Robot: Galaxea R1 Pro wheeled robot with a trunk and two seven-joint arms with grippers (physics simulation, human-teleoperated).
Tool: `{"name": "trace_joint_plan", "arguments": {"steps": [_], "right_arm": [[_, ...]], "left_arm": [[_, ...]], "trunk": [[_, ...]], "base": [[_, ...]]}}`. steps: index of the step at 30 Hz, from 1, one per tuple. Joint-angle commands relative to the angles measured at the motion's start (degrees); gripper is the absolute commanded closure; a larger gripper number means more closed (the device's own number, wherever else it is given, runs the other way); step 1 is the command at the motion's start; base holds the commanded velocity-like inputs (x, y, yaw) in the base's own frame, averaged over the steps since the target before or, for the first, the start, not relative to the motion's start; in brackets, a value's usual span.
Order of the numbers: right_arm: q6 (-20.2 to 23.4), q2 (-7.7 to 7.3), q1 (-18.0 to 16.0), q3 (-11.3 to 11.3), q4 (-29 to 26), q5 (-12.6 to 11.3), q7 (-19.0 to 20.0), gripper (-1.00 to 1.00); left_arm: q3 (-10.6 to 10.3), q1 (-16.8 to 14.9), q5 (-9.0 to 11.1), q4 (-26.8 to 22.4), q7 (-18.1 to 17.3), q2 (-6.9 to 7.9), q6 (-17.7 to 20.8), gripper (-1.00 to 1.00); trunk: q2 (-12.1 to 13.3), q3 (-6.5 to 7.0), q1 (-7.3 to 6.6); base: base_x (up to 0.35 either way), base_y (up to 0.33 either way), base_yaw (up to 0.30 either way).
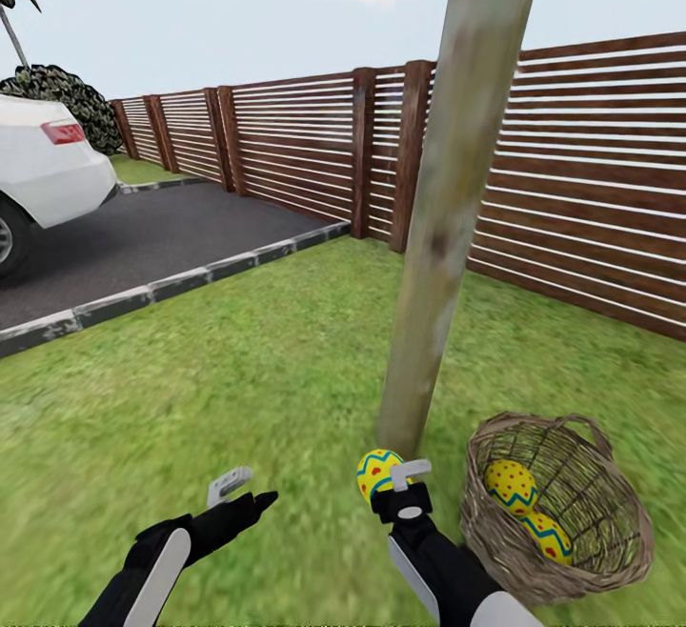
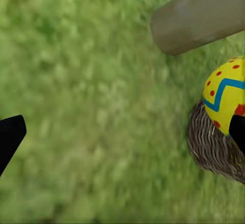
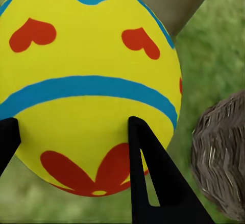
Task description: Take the three Easter eggs out of the wicker basket on the lawn in the garden, then place them on the lawn next to a single tree (choose any tree) so that all three eggs are next to the same tree and none are left in the basket.
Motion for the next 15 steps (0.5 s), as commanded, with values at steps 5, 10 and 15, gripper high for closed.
{"name": "trace_joint_plan", "arguments": {"steps": [5, 10, 15], "right_arm": [[0.16, 0.02, -0.07, 0.29, 1.19, -0.47, -0.43, 1.0], [0.16, 0.03, -0.06, 0.29, 1.28, -0.47, -0.42, 1.0], [0.16, 0.03, -0.07, 0.29, 1.37, -0.49, -0.42, 1.0]], "left_arm": [[-0.04, -0.03, 0.07, -0.03, -0.07, 0.02, 0.22, -1.0], [-0.12, -0.03, 0.07, -0.03, -0.15, 0.02, 0.23, -1.0], [-0.06, -0.03, 0.07, -0.12, -0.16, -0.05, 0.21, -1.0]], "trunk": [[-2.04, -0.95, 1.09], [-4.05, -1.85, 2.19], [-6.05, -2.75, 3.29]], "base": [[0.0, 0.0, 0.0], [0.0, 0.0, 0.0], [0.0, 0.0, 0.0]]}}
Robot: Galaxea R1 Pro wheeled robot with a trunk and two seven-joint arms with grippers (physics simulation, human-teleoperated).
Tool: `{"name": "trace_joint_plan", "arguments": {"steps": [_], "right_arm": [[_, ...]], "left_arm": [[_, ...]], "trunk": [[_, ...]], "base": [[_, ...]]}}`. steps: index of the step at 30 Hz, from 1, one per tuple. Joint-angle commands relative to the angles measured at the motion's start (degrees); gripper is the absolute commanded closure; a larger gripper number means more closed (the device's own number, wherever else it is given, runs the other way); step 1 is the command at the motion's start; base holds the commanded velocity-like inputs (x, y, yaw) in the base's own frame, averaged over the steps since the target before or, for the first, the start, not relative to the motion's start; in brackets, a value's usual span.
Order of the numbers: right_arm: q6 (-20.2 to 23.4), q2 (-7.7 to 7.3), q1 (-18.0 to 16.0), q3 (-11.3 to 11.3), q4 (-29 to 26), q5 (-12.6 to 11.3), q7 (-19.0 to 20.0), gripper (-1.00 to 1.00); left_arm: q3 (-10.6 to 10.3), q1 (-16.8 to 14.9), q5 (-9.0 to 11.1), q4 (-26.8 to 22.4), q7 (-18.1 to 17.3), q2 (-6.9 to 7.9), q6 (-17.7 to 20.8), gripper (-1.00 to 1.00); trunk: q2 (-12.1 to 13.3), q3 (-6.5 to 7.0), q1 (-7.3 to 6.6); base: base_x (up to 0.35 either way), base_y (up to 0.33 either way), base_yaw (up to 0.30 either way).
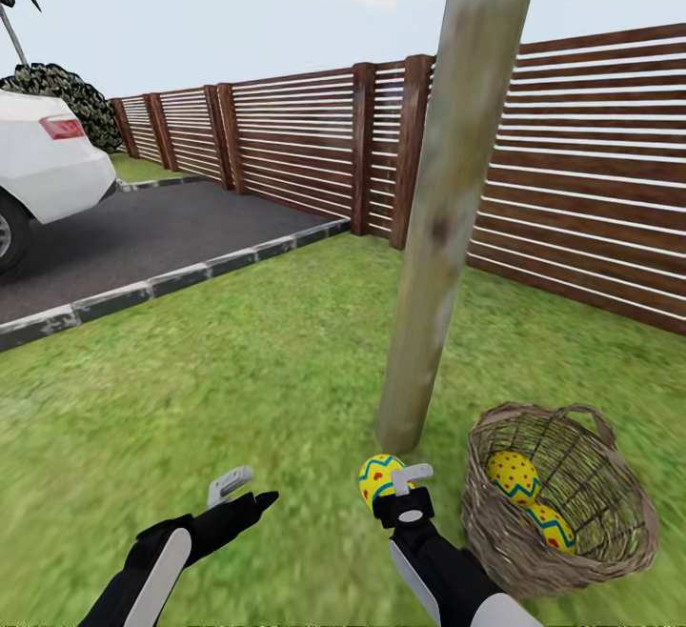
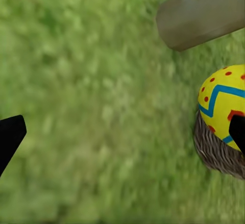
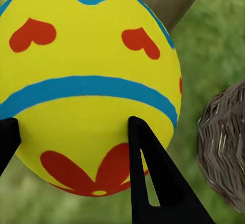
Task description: Take the three Easter eggs out of the wicker basket on the lawn in the garden, then place them on the lawn next to a single tree (choose any tree) so that all three eggs are next to the same tree and none are left in the basket.
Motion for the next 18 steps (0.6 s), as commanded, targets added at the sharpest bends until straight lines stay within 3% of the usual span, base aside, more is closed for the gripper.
{"name": "trace_joint_plan", "arguments": {"steps": [1, 18], "right_arm": [[0.25, -0.05, -0.05, 0.36, -0.04, -0.5, -0.39, 1.0], [-1.32, -0.05, -0.04, 0.36, 0.64, -0.52, -0.42, 1.0]], "left_arm": [[-0.03, -0.02, 0.06, -0.04, -0.07, 0.03, 0.16, -1.0], [-0.1, -0.02, 0.06, -0.04, -0.07, -0.25, -0.06, -1.0]], "trunk": [[-0.44, -0.24, 0.21], [-6.86, -3.33, 3.75]], "base": [[0.0, 0.0, 0.0], [0.0, 0.0, 0.0]]}}
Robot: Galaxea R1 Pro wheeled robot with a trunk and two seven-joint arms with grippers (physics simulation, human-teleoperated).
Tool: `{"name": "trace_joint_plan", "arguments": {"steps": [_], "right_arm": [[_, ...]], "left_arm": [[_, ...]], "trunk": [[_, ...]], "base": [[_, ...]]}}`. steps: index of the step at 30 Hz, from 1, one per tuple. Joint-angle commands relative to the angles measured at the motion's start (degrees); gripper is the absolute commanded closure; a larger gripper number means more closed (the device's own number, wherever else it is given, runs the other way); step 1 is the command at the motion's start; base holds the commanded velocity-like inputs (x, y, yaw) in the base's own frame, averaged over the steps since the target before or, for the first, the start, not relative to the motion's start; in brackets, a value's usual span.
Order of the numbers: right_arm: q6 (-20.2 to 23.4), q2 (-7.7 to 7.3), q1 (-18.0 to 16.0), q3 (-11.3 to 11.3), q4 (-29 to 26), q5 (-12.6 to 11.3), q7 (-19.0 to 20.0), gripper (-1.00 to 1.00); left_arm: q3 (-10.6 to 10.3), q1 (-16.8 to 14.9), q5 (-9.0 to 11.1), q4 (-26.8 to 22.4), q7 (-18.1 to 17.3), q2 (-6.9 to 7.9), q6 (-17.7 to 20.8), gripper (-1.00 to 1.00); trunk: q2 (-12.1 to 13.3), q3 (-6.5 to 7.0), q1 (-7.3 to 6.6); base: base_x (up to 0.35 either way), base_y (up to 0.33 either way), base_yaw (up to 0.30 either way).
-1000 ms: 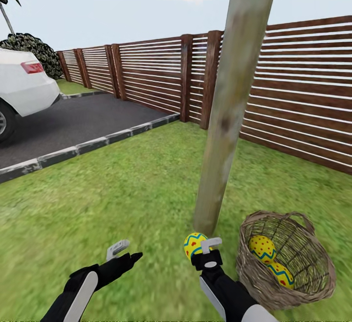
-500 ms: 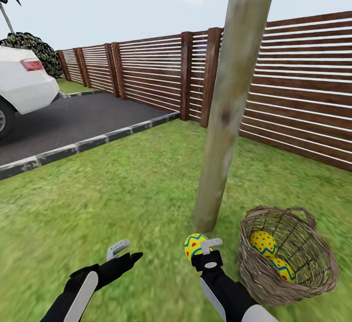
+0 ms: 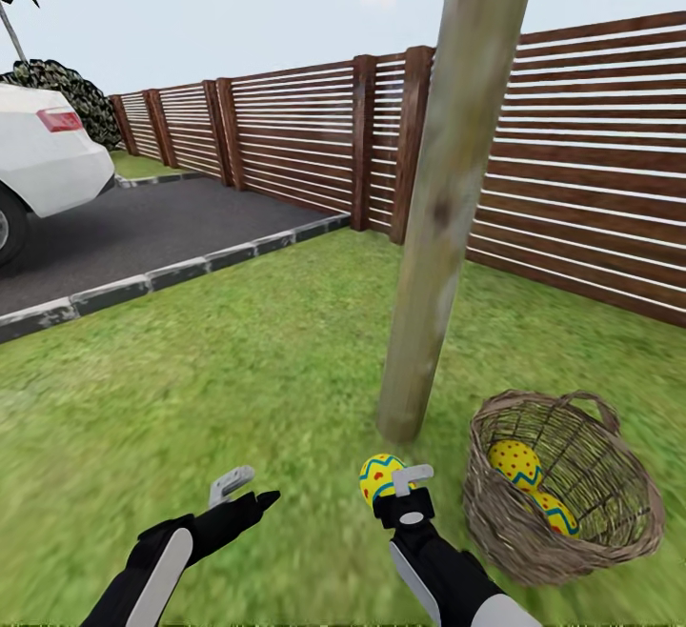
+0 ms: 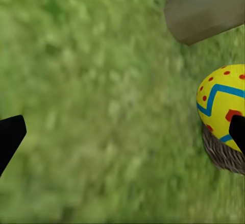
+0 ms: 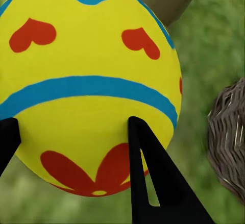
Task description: Take the three Easter eggs out of the wicker basket on the lawn in the garden, then place them on the lawn next to a single tree (choose any tree) so that all three eggs are next to the same tree and none are left in the basket.
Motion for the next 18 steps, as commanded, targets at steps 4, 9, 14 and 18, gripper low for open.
{"name": "trace_joint_plan", "arguments": {"steps": [4, 9, 14, 18], "right_arm": [[0.26, -0.05, -0.07, 0.37, -0.08, -0.48, -0.42, 1.0], [0.26, -0.05, -0.07, 0.37, -0.05, -0.46, -0.4, 1.0], [0.25, -0.05, -0.07, 0.46, -0.07, -0.44, -0.41, 1.0], [0.26, -0.05, -0.08, 0.46, -0.05, -0.44, -0.42, 1.0]], "left_arm": [[-0.05, -0.02, 0.06, -0.04, -0.07, -0.11, 0.19, -1.0], [-0.05, -0.02, 0.06, -0.04, -0.12, -0.13, 0.19, -1.0], [-0.05, -0.02, 0.06, -0.04, -0.15, -0.13, 0.16, -1.0], [-0.11, -0.02, 0.06, -0.04, -0.16, -0.13, 0.14, -1.0]], "trunk": [[-0.08, -0.94, 0.09], [-0.15, -2.05, 0.22], [-0.21, -3.16, 0.35], [-0.27, -4.05, 0.45]], "base": [[0.0, 0.0, 0.0], [0.0, 0.0, 0.0], [0.0, 0.0, 0.0], [0.0, 0.0, 0.0]]}}
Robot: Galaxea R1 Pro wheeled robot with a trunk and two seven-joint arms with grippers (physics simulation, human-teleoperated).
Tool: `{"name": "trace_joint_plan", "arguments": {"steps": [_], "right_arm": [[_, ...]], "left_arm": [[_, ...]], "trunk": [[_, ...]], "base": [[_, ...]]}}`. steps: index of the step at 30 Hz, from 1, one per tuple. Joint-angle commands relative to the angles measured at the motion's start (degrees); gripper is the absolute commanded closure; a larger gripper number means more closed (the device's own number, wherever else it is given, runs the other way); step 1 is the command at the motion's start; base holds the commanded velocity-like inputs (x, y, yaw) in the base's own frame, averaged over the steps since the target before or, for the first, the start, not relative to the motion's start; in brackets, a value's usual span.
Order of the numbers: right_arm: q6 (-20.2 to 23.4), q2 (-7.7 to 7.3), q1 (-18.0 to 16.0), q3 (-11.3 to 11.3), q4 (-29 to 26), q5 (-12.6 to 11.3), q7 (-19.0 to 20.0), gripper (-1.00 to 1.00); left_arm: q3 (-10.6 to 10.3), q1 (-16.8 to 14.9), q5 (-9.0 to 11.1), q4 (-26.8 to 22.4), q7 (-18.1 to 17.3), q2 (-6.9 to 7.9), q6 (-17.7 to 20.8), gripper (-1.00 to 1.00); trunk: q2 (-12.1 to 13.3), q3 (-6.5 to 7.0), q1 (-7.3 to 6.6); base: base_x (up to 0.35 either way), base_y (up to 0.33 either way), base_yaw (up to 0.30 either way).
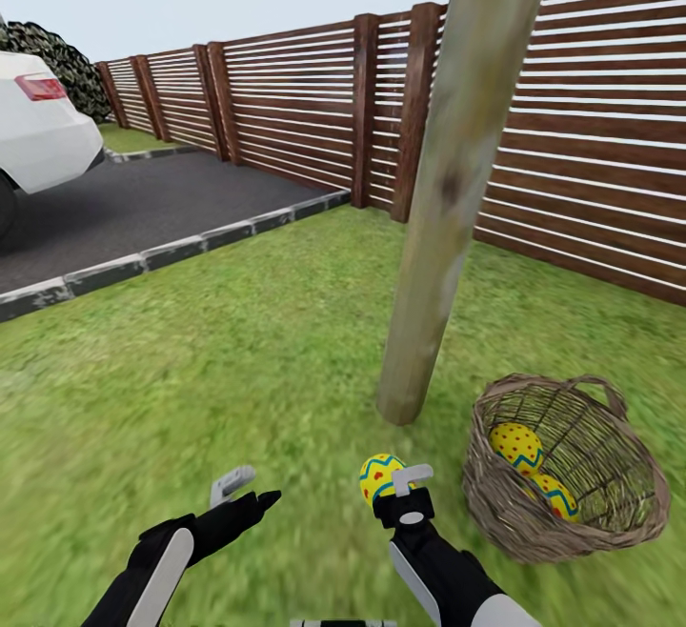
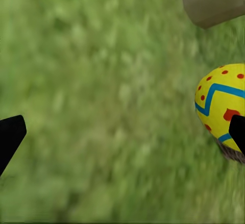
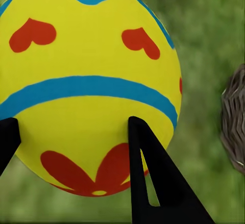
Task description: Take the three Easter eggs out of the wicker basket on the lawn in the garden, then place them on the lawn next to a single tree (choose any tree) so that all three eggs are next to the same tree and none are left in the basket.
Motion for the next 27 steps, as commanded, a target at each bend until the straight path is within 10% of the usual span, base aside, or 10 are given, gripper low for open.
{"name": "trace_joint_plan", "arguments": {"steps": [1, 27], "right_arm": [[0.27, -0.05, -0.04, 0.37, -0.07, -0.47, -0.41, 1.0], [0.27, -0.05, -0.03, 0.37, -0.06, -0.45, -0.41, 1.0]], "left_arm": [[-0.05, -0.02, 0.06, -0.04, -0.07, 0.06, 0.18, -1.0], [0.48, -0.02, -0.09, 0.33, -0.22, 0.07, 0.34, -1.0]], "trunk": [[-0.04, -0.28, 0.01], [-0.09, -1.16, 0.12]], "base": [[0.0, 0.0, 0.0], [0.09, -0.015, 0.0]]}}
